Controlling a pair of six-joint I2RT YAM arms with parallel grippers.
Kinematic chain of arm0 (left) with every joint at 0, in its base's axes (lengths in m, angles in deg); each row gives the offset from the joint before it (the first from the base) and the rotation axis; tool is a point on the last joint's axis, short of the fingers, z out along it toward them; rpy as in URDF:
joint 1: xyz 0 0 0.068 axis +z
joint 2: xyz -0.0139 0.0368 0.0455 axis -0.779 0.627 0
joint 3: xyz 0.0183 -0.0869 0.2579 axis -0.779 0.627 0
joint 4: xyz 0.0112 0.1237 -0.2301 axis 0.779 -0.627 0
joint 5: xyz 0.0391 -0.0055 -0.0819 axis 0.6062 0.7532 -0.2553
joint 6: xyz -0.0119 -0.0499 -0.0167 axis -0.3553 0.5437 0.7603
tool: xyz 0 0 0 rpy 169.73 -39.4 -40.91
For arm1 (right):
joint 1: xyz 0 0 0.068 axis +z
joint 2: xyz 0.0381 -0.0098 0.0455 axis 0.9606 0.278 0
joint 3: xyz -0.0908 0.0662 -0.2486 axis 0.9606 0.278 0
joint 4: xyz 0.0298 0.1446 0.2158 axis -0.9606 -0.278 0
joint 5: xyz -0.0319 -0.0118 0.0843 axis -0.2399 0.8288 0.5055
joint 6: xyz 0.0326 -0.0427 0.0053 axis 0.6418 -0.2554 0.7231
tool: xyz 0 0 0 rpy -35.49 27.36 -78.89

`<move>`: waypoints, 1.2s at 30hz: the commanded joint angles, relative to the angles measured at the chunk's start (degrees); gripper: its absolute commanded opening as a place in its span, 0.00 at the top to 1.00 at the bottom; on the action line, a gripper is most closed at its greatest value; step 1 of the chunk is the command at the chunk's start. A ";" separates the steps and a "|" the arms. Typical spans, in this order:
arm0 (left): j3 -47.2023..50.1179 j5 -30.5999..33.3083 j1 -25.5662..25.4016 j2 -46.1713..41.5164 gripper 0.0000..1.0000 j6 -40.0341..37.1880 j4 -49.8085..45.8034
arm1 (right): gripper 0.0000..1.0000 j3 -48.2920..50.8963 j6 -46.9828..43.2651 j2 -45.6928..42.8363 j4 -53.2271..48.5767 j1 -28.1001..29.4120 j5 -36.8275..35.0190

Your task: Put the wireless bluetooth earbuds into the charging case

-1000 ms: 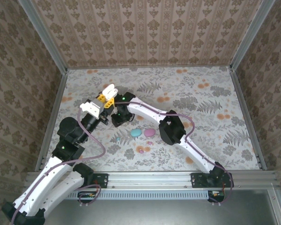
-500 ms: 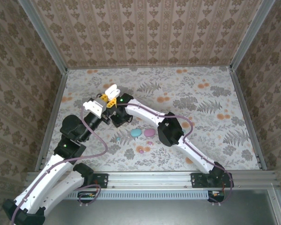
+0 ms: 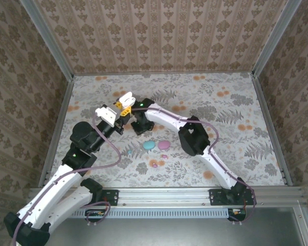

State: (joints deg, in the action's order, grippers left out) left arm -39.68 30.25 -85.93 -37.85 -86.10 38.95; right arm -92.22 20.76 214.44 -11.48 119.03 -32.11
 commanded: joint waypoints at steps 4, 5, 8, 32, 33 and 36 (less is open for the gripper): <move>-2.46 -2.43 -0.03 2.67 0.74 3.03 5.01 | 0.70 21.90 6.03 -14.21 8.31 -7.44 -2.46; -2.64 -2.78 -0.20 3.51 0.74 3.13 5.25 | 0.70 26.24 7.57 -16.56 9.87 -8.88 -2.39; -2.49 -3.57 -0.65 6.16 0.74 3.65 6.85 | 0.70 37.64 12.32 -23.21 14.12 -13.08 -1.85; -3.84 -4.96 -3.85 17.18 0.74 6.12 13.00 | 0.66 53.54 11.75 -30.80 14.05 -17.97 -2.03; -3.79 -4.96 -3.91 17.27 0.75 6.12 13.01 | 0.67 53.60 11.79 -30.79 14.20 -18.05 -1.93; -3.84 -4.95 -3.86 17.38 0.74 6.29 12.99 | 0.68 53.44 11.87 -30.58 13.65 -18.17 -1.74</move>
State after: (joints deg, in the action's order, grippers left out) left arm -41.69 25.72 -89.41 -19.95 -80.29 50.01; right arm -37.95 33.61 182.11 2.86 101.10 -35.17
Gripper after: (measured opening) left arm 0.258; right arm 0.327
